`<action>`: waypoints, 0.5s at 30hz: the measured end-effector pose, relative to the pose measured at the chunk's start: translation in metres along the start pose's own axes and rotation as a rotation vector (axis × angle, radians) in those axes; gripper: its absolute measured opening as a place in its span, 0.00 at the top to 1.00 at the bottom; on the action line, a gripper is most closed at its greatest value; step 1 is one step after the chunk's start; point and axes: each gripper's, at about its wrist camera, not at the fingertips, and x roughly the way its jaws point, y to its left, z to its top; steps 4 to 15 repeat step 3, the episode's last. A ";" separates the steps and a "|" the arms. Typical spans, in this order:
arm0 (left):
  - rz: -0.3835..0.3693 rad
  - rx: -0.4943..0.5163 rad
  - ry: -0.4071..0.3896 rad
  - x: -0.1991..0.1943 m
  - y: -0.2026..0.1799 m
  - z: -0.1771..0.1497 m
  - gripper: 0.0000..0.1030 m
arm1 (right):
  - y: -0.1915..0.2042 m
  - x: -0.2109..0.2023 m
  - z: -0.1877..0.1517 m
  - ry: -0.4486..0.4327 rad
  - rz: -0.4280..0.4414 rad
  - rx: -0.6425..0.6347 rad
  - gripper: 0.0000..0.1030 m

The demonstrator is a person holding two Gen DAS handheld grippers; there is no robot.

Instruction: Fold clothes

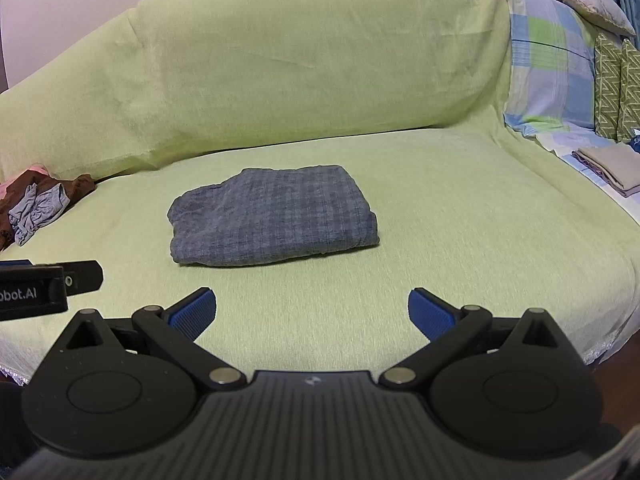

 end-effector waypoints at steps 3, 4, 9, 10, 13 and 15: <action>0.016 -0.002 0.013 0.002 0.001 0.000 0.14 | 0.000 0.000 0.000 0.000 0.000 0.000 0.02; 0.016 -0.002 0.013 0.002 0.001 0.000 0.14 | 0.000 0.000 0.000 0.000 0.000 0.000 0.02; 0.016 -0.002 0.013 0.002 0.001 0.000 0.14 | 0.000 0.000 0.000 0.000 0.000 0.000 0.02; 0.016 -0.002 0.013 0.002 0.001 0.000 0.14 | 0.000 0.000 0.000 0.000 0.000 0.000 0.02; 0.016 -0.002 0.013 0.002 0.001 0.000 0.14 | 0.000 0.000 0.000 0.000 0.000 0.000 0.02; 0.016 -0.002 0.013 0.002 0.001 0.000 0.14 | 0.000 0.000 0.000 0.000 0.000 0.000 0.02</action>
